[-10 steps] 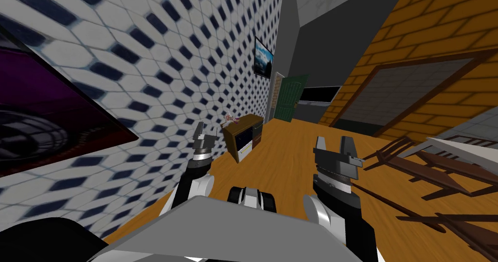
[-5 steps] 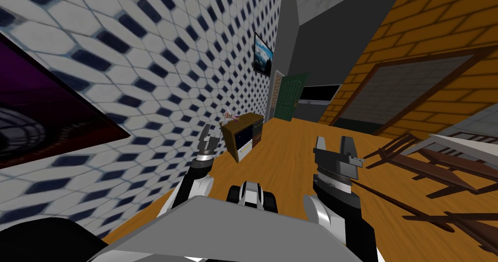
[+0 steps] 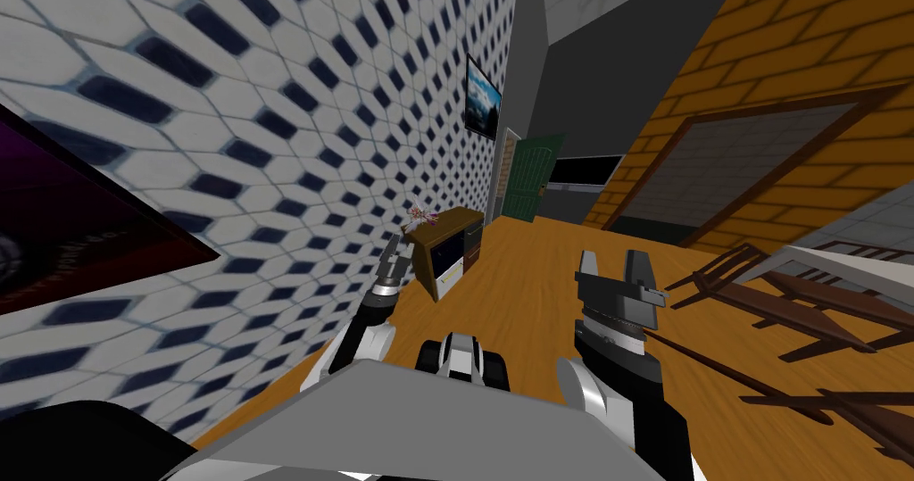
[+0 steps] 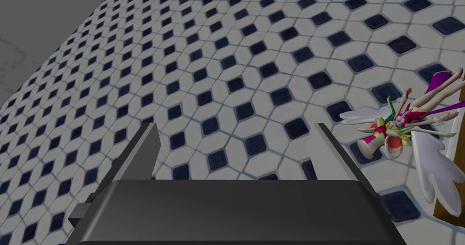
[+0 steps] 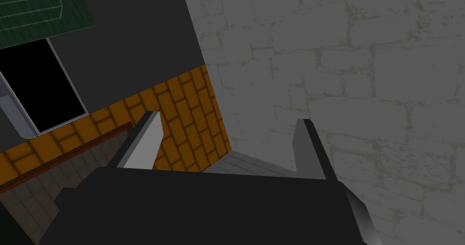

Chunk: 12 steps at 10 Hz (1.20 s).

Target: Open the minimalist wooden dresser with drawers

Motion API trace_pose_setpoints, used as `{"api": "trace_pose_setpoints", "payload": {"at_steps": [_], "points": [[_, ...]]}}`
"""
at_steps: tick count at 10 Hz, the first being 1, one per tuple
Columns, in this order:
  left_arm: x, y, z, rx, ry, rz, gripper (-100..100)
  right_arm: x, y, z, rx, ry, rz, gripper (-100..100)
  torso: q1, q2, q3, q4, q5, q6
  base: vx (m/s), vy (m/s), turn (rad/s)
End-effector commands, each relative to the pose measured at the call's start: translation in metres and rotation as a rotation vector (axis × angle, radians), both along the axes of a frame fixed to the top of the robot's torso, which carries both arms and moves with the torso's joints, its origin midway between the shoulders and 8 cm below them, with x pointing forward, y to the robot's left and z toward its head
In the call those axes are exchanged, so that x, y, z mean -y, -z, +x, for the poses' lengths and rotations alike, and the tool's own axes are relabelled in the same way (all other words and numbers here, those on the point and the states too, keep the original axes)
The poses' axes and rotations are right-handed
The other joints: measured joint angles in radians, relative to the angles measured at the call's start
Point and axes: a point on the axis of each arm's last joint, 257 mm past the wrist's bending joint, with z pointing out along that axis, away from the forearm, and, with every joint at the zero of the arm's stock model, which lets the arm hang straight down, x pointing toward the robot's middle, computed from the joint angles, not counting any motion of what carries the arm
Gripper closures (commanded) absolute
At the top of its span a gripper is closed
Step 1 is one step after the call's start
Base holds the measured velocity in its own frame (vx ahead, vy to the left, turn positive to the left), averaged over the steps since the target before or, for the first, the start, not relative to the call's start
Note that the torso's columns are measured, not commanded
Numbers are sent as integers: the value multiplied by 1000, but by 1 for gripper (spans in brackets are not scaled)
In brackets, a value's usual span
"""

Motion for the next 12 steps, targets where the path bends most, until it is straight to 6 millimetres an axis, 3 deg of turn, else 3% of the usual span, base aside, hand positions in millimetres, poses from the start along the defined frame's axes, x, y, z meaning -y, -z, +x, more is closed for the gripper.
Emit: {"api": "trace_pose_setpoints", "payload": {"at_steps": [1, 12], "points": [[4, 17, 7, -25, 13, 7, -100, 0, 0, 0, 0, 0, 0, 0, 0, 0, 0, 0, 0, 0, 30, 29, -18], [32, 117, 45, -172, 91, 22, -100, 0, 0, 0, 0, 0, 0, 0, 0, -1, -1, 0, 0, 0, 61, 49, -36]]}}
